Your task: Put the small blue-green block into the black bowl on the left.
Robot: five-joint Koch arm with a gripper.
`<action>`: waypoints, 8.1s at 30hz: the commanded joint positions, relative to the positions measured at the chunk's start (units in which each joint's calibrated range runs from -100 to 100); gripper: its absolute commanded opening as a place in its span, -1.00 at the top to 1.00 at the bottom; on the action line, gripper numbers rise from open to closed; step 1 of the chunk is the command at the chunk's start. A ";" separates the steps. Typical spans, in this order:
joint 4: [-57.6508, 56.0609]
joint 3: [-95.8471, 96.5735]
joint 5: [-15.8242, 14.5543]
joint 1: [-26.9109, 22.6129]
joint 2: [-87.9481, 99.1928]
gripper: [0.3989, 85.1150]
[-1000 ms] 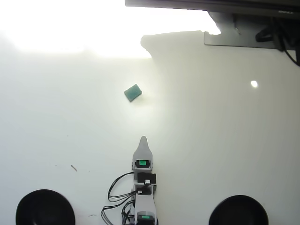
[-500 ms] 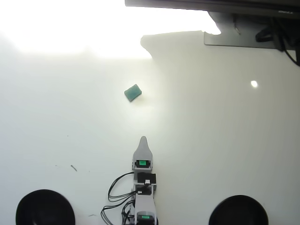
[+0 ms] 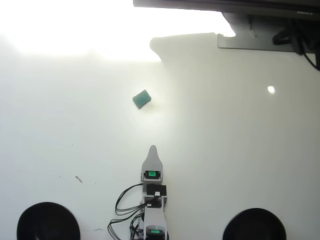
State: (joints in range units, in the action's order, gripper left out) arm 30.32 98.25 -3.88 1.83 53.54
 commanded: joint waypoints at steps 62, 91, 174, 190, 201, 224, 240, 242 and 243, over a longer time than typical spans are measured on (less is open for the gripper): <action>-27.52 -14.79 7.57 -4.35 18.18 -0.13; -43.90 -66.82 13.72 -5.42 -30.13 -0.07; -65.54 -87.80 20.27 -3.17 -41.70 -0.10; -63.68 -94.83 22.08 -2.74 -53.70 -0.09; -64.65 -99.17 21.98 -3.17 -56.59 -0.07; -69.43 -103.24 25.89 -4.59 -59.59 0.84; -71.38 -75.33 26.91 -4.30 -15.99 0.82; -72.84 -75.05 26.91 -5.57 -12.24 0.82; -73.41 -75.14 26.91 -6.64 -10.31 0.82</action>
State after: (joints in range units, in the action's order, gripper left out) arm -41.92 24.84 22.93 -3.20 37.37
